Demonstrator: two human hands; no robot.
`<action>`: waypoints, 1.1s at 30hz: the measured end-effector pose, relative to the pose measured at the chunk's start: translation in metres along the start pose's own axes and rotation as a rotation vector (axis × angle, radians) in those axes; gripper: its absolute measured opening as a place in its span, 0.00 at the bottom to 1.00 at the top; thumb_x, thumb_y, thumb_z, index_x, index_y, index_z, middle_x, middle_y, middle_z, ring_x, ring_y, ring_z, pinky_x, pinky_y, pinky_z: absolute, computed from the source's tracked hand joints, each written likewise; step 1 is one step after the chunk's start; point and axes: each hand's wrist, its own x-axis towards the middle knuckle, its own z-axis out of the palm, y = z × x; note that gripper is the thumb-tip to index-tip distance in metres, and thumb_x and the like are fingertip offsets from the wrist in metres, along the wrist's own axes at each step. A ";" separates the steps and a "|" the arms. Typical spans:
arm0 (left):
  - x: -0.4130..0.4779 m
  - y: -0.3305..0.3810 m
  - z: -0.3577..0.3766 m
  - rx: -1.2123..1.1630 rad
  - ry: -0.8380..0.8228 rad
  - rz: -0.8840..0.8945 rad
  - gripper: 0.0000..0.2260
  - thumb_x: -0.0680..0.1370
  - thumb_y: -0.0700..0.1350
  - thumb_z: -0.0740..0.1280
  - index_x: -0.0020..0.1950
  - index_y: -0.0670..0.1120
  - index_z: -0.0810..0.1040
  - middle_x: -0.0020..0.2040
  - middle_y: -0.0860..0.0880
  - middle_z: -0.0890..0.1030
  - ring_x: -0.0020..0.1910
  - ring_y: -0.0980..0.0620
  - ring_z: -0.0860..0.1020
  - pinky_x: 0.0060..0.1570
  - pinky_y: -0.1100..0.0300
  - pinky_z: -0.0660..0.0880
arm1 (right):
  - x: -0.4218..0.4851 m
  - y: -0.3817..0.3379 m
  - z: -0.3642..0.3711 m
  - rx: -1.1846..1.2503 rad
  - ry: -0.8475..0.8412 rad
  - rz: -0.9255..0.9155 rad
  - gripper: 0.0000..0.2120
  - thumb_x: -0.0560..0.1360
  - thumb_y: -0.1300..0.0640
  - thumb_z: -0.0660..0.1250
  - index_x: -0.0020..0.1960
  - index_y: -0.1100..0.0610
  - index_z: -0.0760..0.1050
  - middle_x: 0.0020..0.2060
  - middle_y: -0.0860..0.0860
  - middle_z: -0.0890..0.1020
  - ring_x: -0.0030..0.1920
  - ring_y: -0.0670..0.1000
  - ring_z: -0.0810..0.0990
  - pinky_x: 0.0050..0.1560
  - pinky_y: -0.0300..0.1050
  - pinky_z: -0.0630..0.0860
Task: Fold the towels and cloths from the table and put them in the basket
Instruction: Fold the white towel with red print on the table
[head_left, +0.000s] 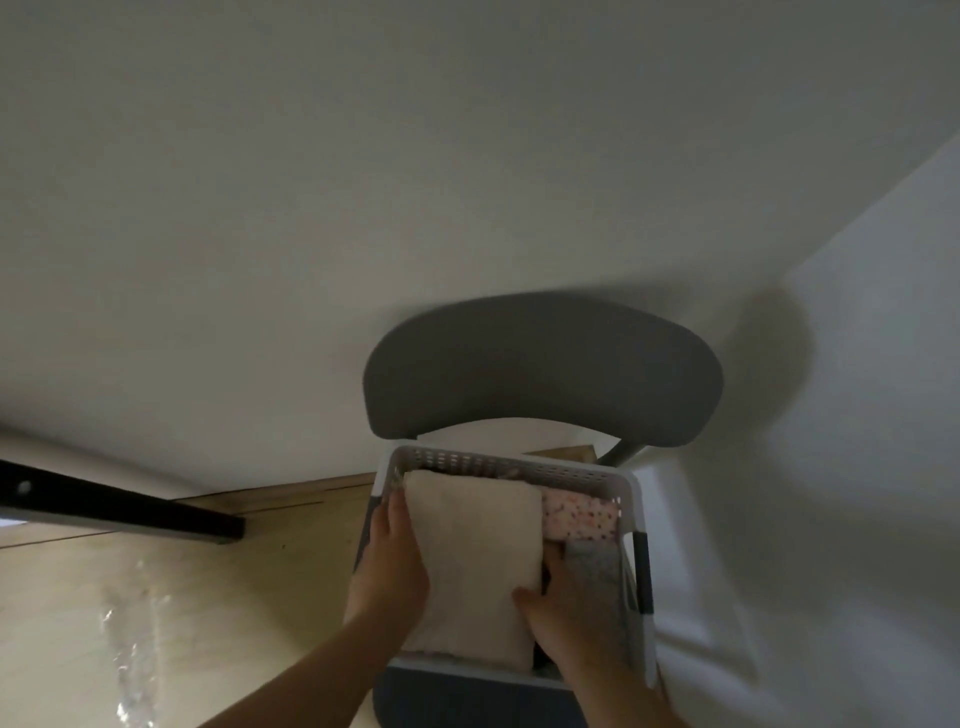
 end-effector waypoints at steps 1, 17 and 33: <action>-0.005 0.001 0.004 0.209 0.008 0.084 0.32 0.80 0.47 0.59 0.76 0.52 0.40 0.77 0.47 0.48 0.74 0.44 0.57 0.70 0.47 0.62 | -0.002 0.002 0.000 -0.073 0.085 -0.045 0.24 0.76 0.53 0.62 0.71 0.48 0.61 0.64 0.48 0.71 0.65 0.51 0.70 0.66 0.50 0.69; 0.041 -0.017 0.015 0.891 -0.296 0.417 0.40 0.78 0.47 0.63 0.75 0.57 0.35 0.76 0.44 0.33 0.75 0.42 0.34 0.72 0.47 0.35 | 0.021 -0.013 0.026 0.035 -0.267 -0.051 0.42 0.75 0.52 0.68 0.76 0.42 0.42 0.70 0.54 0.62 0.67 0.53 0.67 0.65 0.50 0.72; -0.125 -0.030 0.011 -0.140 0.009 0.232 0.10 0.79 0.44 0.61 0.60 0.50 0.74 0.54 0.51 0.78 0.52 0.54 0.75 0.49 0.64 0.72 | -0.124 0.043 -0.013 0.328 -0.062 -0.127 0.06 0.78 0.60 0.60 0.55 0.54 0.69 0.44 0.53 0.76 0.39 0.49 0.74 0.39 0.42 0.73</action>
